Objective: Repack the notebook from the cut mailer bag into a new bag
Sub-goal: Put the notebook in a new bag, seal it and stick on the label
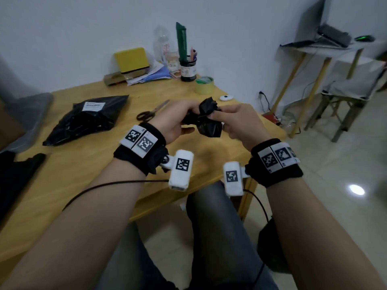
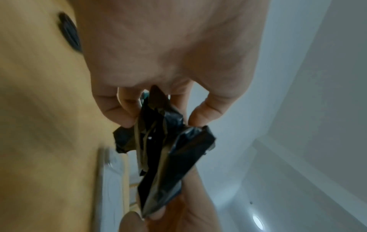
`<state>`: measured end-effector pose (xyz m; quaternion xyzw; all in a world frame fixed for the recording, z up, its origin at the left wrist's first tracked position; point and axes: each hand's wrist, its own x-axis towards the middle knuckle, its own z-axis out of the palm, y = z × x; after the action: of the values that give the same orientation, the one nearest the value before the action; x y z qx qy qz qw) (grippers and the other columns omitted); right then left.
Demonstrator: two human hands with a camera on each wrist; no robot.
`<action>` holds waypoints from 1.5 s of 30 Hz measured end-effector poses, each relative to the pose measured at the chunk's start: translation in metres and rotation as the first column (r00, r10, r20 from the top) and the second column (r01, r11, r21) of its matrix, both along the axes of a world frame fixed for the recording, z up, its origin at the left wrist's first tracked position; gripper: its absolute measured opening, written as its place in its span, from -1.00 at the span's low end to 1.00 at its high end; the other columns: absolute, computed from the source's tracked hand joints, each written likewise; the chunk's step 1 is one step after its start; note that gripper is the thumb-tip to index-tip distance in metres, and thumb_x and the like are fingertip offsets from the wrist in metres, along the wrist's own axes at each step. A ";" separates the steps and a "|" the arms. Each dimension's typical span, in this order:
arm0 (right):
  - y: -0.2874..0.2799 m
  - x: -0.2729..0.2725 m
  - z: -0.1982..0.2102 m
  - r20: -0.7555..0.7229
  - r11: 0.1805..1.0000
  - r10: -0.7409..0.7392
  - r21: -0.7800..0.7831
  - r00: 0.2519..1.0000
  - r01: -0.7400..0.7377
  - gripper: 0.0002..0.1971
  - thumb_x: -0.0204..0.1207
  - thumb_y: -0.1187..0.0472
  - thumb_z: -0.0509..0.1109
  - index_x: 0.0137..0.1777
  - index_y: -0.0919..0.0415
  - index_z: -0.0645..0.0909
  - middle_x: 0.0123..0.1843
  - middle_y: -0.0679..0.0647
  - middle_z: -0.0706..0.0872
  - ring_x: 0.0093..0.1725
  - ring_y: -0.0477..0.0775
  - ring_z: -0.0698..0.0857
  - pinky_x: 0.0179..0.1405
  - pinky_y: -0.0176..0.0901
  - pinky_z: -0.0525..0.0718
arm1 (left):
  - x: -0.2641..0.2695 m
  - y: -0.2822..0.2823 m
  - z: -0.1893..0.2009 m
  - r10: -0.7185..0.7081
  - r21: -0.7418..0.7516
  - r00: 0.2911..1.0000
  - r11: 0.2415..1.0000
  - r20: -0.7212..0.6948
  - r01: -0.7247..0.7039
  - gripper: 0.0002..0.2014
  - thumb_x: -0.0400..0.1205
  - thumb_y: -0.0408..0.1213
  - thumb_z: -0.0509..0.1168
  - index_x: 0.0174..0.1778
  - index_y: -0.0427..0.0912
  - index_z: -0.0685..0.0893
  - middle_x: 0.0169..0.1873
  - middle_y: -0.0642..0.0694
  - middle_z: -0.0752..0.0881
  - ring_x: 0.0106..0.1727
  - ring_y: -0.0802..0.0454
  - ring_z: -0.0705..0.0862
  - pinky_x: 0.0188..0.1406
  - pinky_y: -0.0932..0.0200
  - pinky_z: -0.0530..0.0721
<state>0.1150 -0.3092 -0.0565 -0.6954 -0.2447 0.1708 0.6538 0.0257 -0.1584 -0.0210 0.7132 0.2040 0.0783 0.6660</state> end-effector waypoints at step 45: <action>-0.293 0.047 -0.487 -0.699 0.695 -0.706 -0.652 0.114 0.302 -0.81 0.59 0.25 0.50 -0.26 0.25 0.67 -0.50 0.07 0.70 -0.45 0.03 0.60 -0.39 -0.18 0.58 | 0.175 -0.236 -0.370 -0.297 -0.330 0.630 0.942 -0.717 0.069 -0.76 0.72 -0.40 0.12 0.14 -0.13 0.68 -0.01 -0.02 0.79 0.02 -0.07 0.76 0.28 -0.04 0.65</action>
<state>0.1624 -0.6018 -0.5433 -0.6085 0.4657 0.3350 0.5483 0.2006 -0.3946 -0.3909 0.5991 0.3976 -0.3242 0.6147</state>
